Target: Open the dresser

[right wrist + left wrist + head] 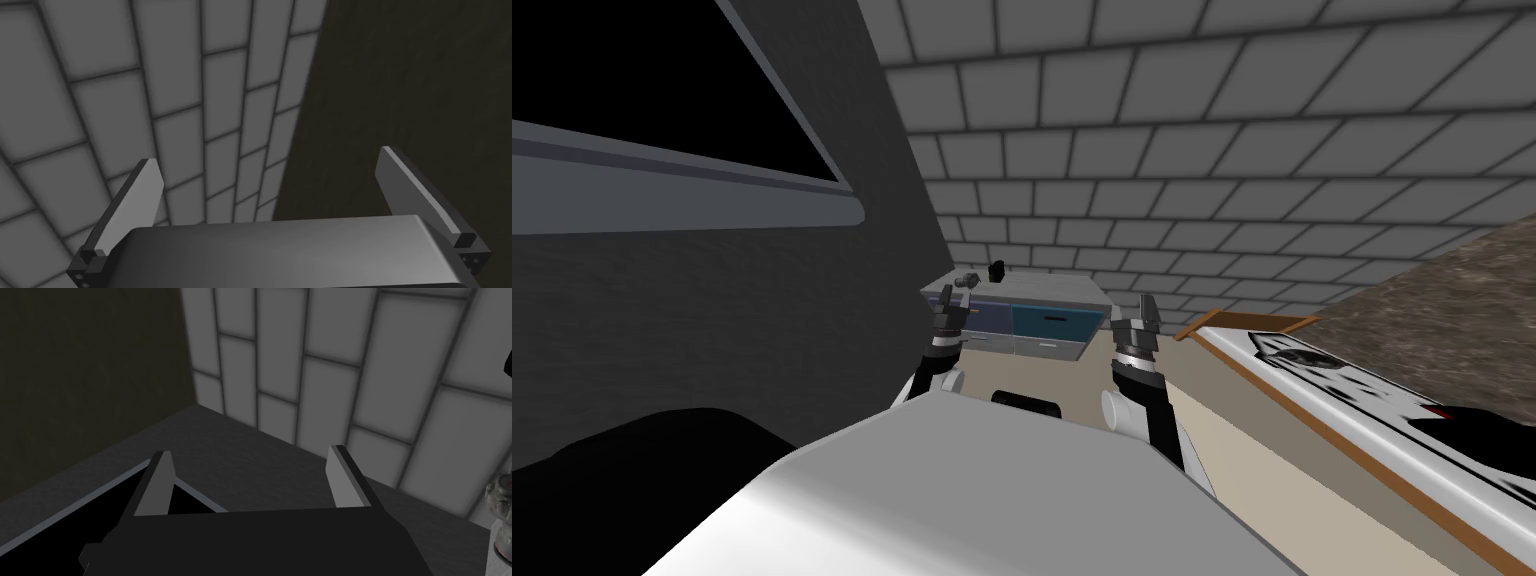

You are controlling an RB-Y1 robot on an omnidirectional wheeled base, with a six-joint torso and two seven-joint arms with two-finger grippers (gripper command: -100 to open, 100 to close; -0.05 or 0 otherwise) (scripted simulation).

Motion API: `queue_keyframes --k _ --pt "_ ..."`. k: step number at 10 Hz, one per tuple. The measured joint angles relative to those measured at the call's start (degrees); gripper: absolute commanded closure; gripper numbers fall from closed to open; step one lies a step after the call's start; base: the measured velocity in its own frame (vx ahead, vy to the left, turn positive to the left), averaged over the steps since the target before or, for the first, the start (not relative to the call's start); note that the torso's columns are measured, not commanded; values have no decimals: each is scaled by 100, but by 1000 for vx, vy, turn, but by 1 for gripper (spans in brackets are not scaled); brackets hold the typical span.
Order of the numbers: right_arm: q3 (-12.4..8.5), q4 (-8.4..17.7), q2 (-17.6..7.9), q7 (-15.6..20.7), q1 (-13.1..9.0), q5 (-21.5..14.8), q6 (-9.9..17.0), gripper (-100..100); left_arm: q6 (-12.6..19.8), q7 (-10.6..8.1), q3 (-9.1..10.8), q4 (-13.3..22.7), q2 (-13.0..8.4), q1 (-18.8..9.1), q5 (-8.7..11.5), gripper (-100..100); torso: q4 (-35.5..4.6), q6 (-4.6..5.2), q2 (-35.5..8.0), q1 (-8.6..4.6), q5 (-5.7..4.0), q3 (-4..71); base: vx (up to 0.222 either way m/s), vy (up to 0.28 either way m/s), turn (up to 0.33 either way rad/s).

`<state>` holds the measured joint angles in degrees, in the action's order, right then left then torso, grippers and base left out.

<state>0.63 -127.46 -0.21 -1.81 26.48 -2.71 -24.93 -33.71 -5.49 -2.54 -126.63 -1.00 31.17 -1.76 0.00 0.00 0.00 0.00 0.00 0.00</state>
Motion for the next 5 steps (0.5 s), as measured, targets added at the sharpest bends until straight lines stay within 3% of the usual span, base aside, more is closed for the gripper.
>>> queue_keyframes --k 2,5 --pt "0 0 0 0 0 0 0 0 0 0 0 0 0 0 0 0 -600 0 -597 0 0 1200 0 0 0" --pt "0 -1 0 0 0 0 0 0 0 0 0 -1 0 0 0 0 -1846 0 -1845 0 0 3692 0 0 0"
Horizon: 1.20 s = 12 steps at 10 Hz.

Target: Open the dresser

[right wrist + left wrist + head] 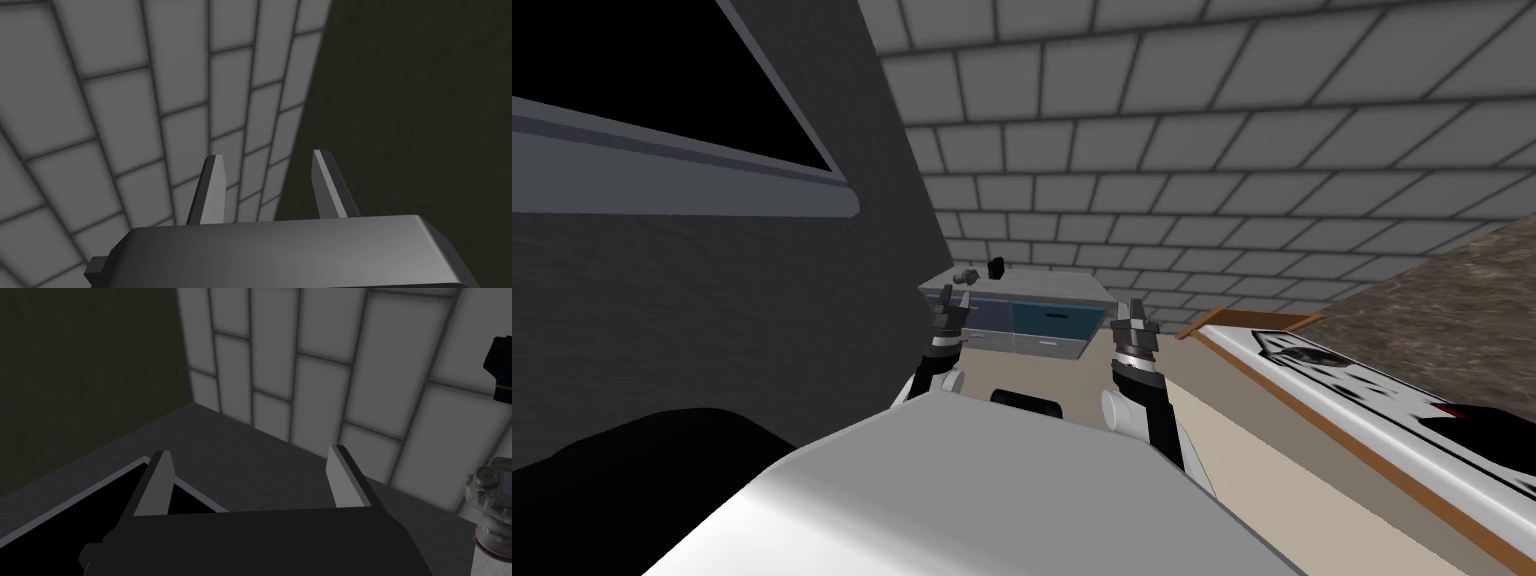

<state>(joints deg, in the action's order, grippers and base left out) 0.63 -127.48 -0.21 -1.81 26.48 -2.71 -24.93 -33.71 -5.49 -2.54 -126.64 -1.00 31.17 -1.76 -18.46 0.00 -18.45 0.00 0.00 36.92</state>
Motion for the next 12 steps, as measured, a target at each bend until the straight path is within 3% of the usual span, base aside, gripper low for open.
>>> queue_keyframes --k 4,5,6,9,12 --pt "0 0 0 0 0 0 0 0 0 0 0 0 0 0 0 0 -1692 0 -1693 0 0 3381 0 0 0" --pt "0 -1 0 0 0 0 0 0 0 0 0 0 0 0 0 -100 -2114 0 -2116 0 0 4227 13 -17 -2" --pt "0 2 0 0 1 0 0 0 3 4 -1 29 -98 -8 0 -100 -2303 0 -2308 -4 -1 4623 22 -42 -2" --pt "1 2 1 0 2 0 0 0 -14 6 24 255 -498 -35 20 -100 -2377 0 -2366 -16 -4 4773 63 -89 -4" --pt "1 2 1 0 1 0 0 0 3 68 5 649 -686 -176 7 -100 -2384 0 -2388 6 1 4761 65 -106 -4"
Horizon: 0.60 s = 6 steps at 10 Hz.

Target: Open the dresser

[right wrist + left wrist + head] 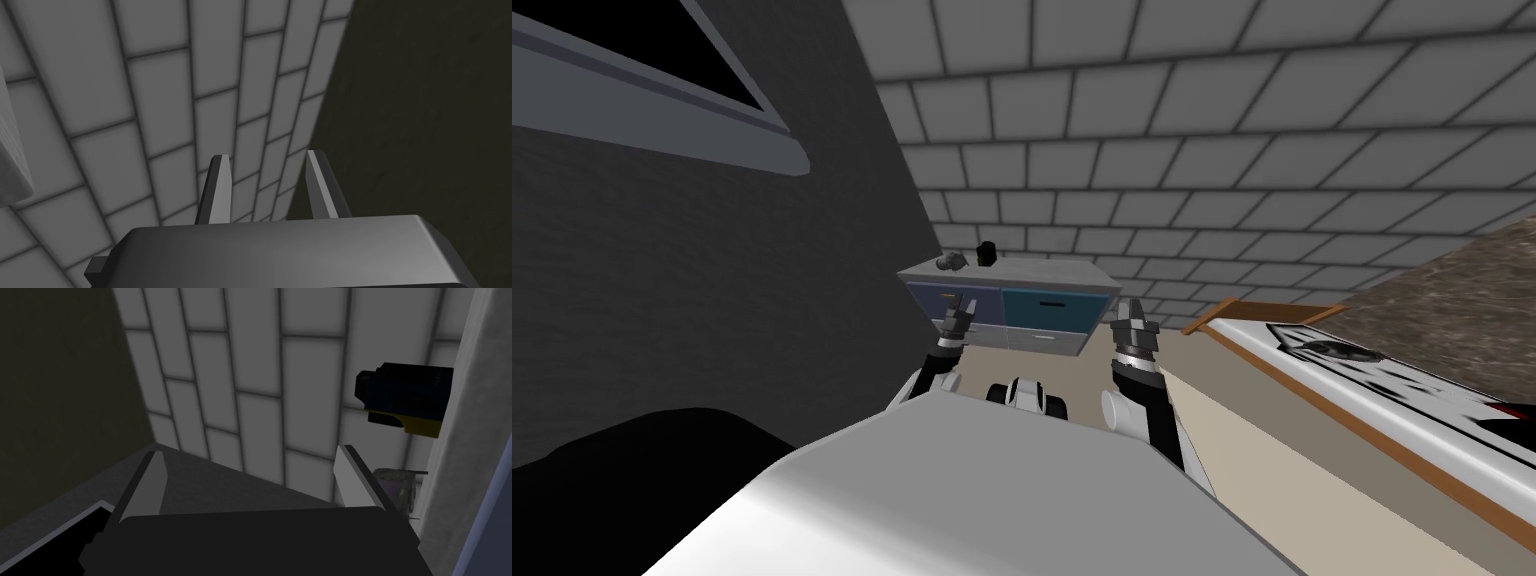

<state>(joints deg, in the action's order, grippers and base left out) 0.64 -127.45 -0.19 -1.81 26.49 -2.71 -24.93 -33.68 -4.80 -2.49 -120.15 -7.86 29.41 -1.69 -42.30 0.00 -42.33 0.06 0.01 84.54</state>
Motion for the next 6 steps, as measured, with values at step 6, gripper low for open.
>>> queue_keyframes --k 6 --pt "0 0 0 0 0 0 0 0 72 67 48 844 -45 -308 24 -100 3 0 9 -8 -2 6 77 -107 -4"
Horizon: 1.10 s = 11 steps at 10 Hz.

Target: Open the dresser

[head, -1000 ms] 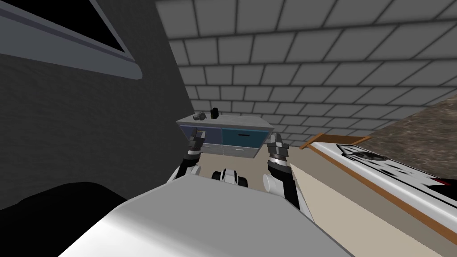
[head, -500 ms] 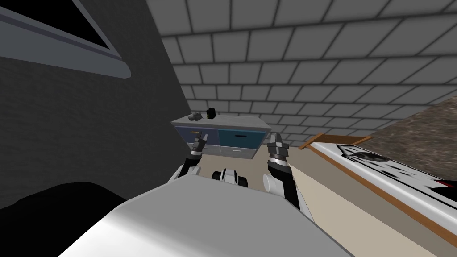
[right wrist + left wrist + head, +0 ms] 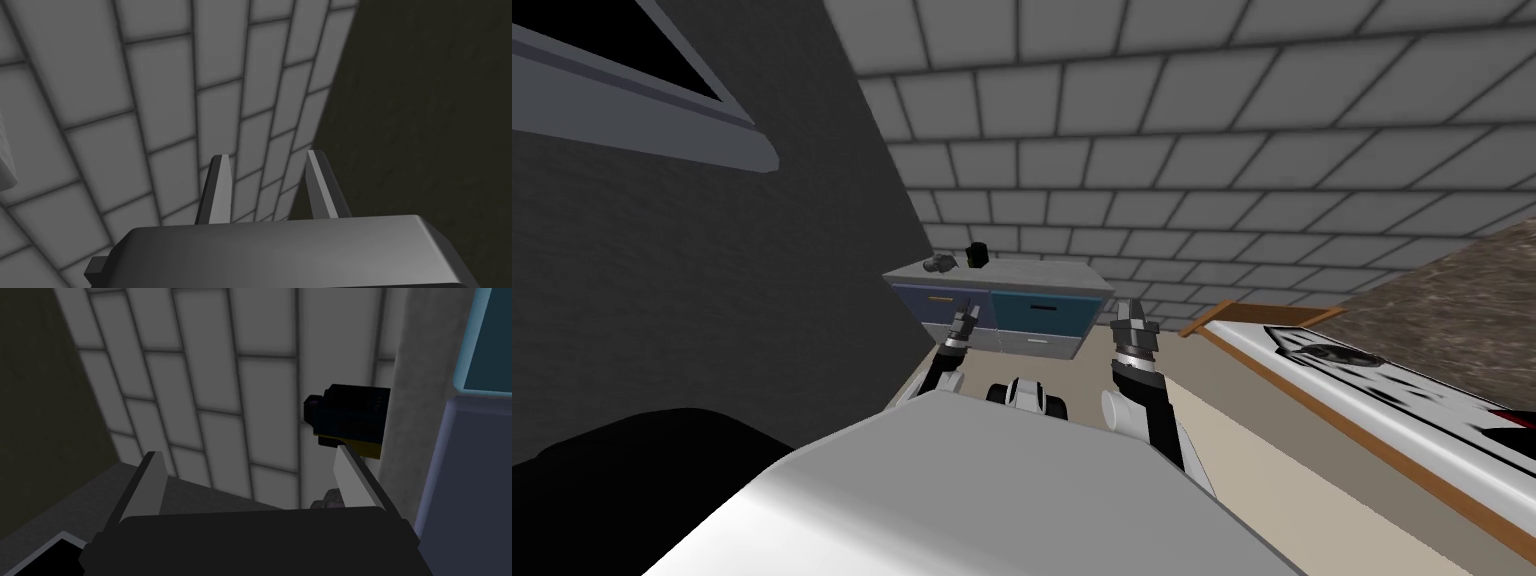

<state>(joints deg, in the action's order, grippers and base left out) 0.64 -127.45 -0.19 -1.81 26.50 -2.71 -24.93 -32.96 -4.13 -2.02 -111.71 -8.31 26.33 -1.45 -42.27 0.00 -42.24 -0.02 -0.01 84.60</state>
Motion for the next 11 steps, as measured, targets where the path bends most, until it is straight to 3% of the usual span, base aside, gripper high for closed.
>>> queue_keyframes --k 11 --pt "0 0 0 0 -1 0 0 0 12 137 39 1467 -9 -397 31 -100 -3 0 -8 5 2 -5 68 -104 -4"
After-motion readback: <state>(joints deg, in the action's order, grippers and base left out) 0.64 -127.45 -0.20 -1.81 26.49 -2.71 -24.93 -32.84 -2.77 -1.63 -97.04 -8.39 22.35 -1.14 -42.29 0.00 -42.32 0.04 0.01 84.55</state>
